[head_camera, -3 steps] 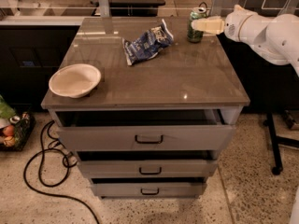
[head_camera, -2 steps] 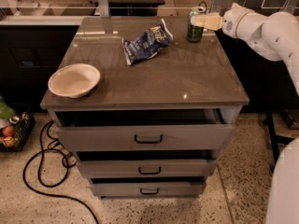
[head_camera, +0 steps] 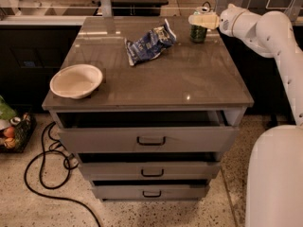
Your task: Place green can into paper bowl
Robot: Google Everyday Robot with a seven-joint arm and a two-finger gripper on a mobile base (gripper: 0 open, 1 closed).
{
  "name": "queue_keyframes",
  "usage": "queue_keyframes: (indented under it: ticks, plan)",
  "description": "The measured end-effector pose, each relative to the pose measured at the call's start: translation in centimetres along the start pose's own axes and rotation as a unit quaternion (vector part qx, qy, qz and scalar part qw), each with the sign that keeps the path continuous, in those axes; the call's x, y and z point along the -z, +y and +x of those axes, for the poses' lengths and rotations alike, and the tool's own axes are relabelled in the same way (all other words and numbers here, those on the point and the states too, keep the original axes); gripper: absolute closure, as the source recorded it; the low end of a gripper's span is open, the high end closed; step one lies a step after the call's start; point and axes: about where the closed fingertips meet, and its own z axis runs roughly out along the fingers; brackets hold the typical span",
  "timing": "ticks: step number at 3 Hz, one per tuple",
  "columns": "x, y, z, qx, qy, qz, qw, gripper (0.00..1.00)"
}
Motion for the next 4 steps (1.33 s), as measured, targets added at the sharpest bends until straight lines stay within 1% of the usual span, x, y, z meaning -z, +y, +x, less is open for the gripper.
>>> queue_keyframes:
  ticks: [2, 3, 4]
  plan:
    - [-2.6, 0.1, 2.5, -0.011, 0.011, -0.010, 0.9998, 0.00]
    - [-3.2, 0.1, 3.4, -0.018, 0.010, -0.013, 0.9997, 0.16]
    - [-3.5, 0.4, 3.4, -0.018, 0.011, -0.015, 0.9997, 0.39]
